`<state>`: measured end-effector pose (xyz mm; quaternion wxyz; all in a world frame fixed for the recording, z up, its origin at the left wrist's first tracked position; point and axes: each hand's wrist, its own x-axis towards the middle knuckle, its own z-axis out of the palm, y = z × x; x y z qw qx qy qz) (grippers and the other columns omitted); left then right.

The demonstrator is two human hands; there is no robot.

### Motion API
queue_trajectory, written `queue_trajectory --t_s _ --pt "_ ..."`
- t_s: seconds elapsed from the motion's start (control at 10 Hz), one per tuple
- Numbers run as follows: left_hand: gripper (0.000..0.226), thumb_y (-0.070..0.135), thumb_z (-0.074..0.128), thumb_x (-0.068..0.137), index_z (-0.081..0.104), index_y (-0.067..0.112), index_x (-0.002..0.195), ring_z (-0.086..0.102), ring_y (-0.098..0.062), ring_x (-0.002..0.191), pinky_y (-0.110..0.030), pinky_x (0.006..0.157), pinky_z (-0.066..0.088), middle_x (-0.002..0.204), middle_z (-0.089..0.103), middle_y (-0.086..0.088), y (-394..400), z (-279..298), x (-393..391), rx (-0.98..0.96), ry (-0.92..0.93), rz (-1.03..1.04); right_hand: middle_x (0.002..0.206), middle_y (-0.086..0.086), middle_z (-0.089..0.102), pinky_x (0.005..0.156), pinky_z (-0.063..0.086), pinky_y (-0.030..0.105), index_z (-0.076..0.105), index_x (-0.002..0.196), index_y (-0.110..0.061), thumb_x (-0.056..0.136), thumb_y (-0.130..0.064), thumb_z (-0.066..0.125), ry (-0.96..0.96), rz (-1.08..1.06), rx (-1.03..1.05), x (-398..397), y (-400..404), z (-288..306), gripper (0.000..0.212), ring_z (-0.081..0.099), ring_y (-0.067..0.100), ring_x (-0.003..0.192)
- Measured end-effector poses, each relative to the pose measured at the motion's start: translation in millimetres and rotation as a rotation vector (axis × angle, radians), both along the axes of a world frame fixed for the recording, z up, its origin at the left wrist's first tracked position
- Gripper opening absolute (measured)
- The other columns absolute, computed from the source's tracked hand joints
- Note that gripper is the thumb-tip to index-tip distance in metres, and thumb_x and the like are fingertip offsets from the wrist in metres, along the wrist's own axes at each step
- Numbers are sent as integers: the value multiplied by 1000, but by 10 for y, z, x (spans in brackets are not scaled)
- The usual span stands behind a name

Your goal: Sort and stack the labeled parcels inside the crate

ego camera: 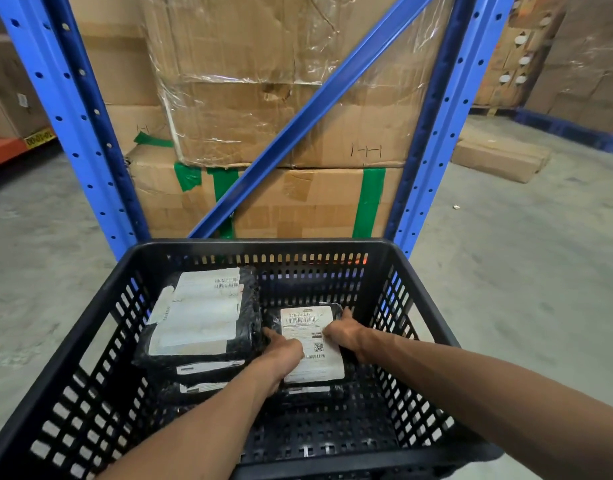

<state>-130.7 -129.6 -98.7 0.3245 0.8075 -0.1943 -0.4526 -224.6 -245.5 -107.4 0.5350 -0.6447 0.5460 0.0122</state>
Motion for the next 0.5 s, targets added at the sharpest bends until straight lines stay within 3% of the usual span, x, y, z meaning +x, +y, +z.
queue_trajectory --t_s 0.1,0.2,0.3,0.5 --pt "96 10 49 91 -26 12 151 38 -32 139 -40 116 33 156 36 -15 -12 -3 -2 14 9 -21 141 16 55 110 45 43 -11 158 -11 95 -14 44 102 94 -79 -16 31 42 83 57 29 124" --pt "91 14 47 94 -22 14 153 26 -33 146 -43 120 26 162 21 -14 7 34 -18 0 -10 -19 150 16 47 115 38 42 3 157 -7 98 -24 47 214 184 -175 -1 6 114 75 49 30 134" --pt "81 15 42 97 -13 18 156 14 -33 151 -45 123 18 165 6 -13 20 82 -40 -24 -51 -49 144 14 53 112 41 41 32 148 -6 98 -19 46 203 261 -256 -14 -23 224 53 53 29 129" --pt "69 14 44 96 14 20 157 34 -29 143 -42 116 33 159 27 -10 -7 440 -156 -195 -201 -22 141 13 56 108 43 36 40 147 -10 99 -18 47 68 257 -441 -93 -86 605 49 55 28 125"
